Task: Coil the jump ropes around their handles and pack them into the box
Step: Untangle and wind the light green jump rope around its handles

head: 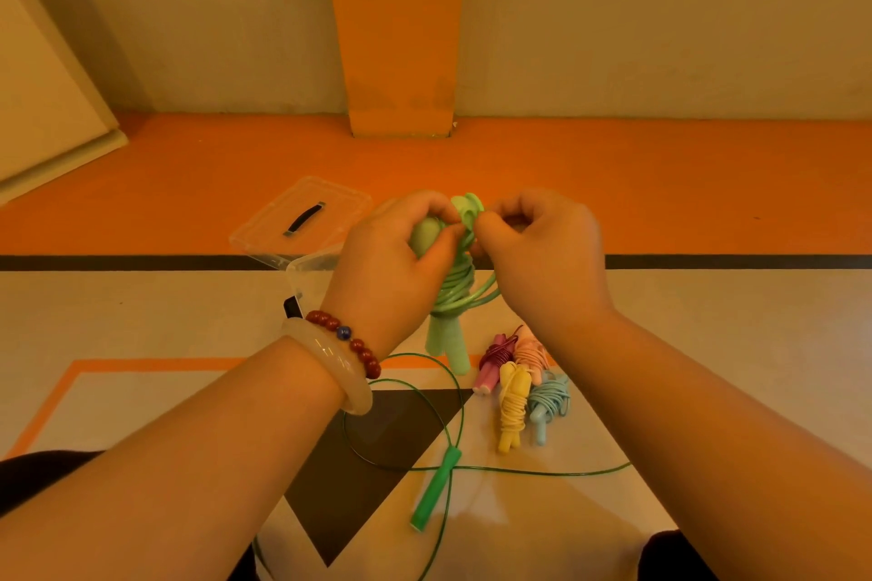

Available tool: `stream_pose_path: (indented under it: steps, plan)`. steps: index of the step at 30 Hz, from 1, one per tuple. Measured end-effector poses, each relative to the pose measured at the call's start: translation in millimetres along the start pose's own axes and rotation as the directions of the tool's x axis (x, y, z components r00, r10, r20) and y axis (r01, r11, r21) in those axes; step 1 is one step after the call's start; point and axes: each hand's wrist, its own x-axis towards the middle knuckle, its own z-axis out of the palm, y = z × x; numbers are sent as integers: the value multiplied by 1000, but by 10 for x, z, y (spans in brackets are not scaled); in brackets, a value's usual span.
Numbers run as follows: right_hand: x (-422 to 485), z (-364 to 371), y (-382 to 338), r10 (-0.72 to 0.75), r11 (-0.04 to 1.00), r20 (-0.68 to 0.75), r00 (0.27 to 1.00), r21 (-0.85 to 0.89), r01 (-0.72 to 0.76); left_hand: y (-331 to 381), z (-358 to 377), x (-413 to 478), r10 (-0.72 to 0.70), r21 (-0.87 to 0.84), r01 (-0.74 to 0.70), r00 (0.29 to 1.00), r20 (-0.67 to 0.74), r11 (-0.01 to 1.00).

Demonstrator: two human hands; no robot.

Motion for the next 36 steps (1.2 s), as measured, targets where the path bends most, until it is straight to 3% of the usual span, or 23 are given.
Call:
stream_pose_path:
  steps: [3, 7, 14, 20, 24, 29, 33, 36]
  plan:
    - [20, 2, -22, 65, 979, 64, 996, 188, -76, 51, -29, 22, -90, -145, 87, 996, -11, 986]
    - [56, -16, -21, 90, 935, 156, 984, 327, -138, 87, -43, 15, -84, -168, 82, 996, -10, 982]
    - [52, 24, 30, 39, 950, 191, 981, 296, -95, 99, -51, 15, -138, -144, 136, 990, -7, 980]
    - [14, 84, 98, -78, 979, 171, 982, 198, 43, 140, -41, 40, -348, -314, 360, 933, 94, 879]
    - [-11, 93, 121, -14, 947, 355, 935, 306, -102, 190, -107, 85, -401, -429, 452, 892, 209, 782]
    - [-36, 130, 104, 1, 957, 341, 940, 273, -100, 244, -161, 110, -453, -467, 560, 828, 329, 685]
    - [-31, 105, 142, 23, 961, 413, 911, 242, -134, 180, -206, 122, -374, -301, 436, 895, 242, 848]
    - [-35, 84, 174, 13, 968, 455, 890, 216, -125, 141, -247, 142, -341, -208, 386, 914, 220, 899]
